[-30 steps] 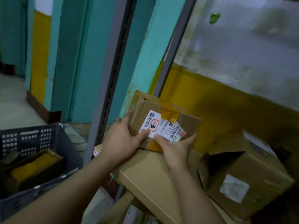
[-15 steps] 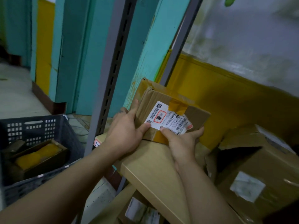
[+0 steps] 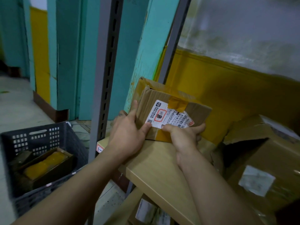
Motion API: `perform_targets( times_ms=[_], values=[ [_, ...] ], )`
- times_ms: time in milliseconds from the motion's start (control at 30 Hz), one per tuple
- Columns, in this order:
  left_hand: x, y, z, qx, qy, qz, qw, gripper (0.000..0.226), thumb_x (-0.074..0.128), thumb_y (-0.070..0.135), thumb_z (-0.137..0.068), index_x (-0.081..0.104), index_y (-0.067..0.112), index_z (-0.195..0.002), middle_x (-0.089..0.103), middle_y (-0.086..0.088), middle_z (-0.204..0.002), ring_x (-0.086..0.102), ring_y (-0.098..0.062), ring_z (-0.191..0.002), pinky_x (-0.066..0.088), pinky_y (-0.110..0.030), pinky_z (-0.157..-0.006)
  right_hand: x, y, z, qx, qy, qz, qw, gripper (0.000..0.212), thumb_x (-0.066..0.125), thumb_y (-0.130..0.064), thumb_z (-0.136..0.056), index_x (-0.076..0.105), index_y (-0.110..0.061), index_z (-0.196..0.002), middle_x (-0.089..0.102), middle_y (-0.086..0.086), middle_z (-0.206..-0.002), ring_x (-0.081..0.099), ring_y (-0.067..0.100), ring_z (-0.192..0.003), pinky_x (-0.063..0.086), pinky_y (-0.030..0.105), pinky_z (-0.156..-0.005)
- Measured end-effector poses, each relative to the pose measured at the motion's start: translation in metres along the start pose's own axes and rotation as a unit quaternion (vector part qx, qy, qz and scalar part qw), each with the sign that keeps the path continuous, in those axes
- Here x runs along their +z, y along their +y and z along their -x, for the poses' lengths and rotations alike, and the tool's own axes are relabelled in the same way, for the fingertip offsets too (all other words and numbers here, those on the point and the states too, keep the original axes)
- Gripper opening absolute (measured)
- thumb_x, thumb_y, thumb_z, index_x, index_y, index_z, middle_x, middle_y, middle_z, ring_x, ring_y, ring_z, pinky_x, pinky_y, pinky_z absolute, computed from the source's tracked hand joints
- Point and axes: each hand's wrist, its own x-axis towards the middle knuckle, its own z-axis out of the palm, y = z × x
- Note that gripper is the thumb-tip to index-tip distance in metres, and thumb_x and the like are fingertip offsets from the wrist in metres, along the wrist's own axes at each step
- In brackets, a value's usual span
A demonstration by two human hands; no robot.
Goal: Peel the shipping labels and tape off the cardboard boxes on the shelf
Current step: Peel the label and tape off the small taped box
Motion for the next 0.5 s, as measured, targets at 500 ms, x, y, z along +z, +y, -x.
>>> perform_targets(
  times_ms=[500],
  values=[
    [0.002, -0.004, 0.002, 0.002, 0.018, 0.003, 1.000, 0.076, 0.057, 0.056, -0.090, 0.028, 0.026, -0.153, 0.048, -0.014, -0.126, 0.046, -0.031, -0.122, 0.043, -0.050, -0.105, -0.002, 0.007, 0.000, -0.003, -0.023, 0.011, 1.000, 0.130, 0.088, -0.018, -0.063, -0.006, -0.025, -0.153, 0.021, 0.014, -0.151, 0.027, 0.034, -0.139, 0.027, 0.052, -0.115]
  ],
)
